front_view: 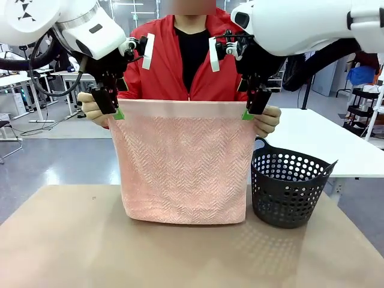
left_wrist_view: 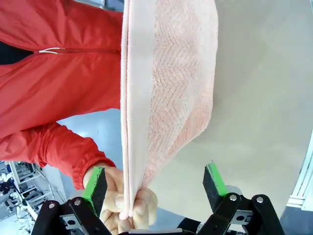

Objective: Fold the towel.
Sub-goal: Release the end of the 100 cm Hotel Towel you were holding and grab the top end of the folded side.

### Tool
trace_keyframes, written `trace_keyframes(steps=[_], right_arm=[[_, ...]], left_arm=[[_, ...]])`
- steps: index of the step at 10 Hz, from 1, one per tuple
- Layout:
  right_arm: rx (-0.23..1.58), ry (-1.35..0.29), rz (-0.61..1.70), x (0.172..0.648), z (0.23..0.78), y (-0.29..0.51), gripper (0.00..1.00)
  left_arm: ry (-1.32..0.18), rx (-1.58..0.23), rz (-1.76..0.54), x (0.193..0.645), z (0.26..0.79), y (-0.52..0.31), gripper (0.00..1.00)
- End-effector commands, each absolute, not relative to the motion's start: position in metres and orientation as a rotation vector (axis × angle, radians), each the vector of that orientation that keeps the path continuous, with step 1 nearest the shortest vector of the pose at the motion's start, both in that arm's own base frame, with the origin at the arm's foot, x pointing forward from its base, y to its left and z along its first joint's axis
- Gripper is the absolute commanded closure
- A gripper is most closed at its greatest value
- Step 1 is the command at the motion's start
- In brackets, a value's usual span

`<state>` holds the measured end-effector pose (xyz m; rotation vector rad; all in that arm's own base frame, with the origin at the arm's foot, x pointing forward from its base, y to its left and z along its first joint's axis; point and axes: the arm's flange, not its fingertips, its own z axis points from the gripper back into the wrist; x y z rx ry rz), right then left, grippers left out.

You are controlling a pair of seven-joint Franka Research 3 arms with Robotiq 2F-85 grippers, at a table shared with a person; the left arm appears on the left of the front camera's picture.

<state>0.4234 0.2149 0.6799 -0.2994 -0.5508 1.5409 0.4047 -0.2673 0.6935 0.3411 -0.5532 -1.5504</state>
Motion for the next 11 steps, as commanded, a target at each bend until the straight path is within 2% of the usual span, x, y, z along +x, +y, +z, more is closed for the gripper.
trace_keyframes(steps=[1,5,6,7,8,9,11], right_arm=[[-0.279,-0.505,1.511,0.442,0.683,0.222,0.0],[-0.202,-0.446,1.513,0.466,0.665,0.222,0.0],[-0.189,-0.435,1.489,0.469,0.664,0.221,0.0],[-0.19,-0.43,1.488,0.472,0.662,0.22,0.51],[-0.191,-0.422,1.493,0.473,0.662,0.22,0.6],[-0.193,-0.417,1.496,0.473,0.662,0.22,1.0],[-0.175,-0.421,1.501,0.471,0.663,0.221,1.0]], left_arm=[[-0.498,0.3,-1.565,0.427,0.696,-0.278,0.0],[-0.419,0.201,-1.546,0.46,0.676,-0.283,0.0],[-0.411,0.142,-1.533,0.466,0.67,-0.278,0.35],[-0.39,0.147,-1.509,0.468,0.665,-0.275,0.57],[-0.387,0.15,-1.512,0.468,0.662,-0.274,0.92],[-0.387,0.147,-1.512,0.467,0.661,-0.273,1.0],[-0.385,0.153,-1.513,0.466,0.659,-0.271,1.0]])
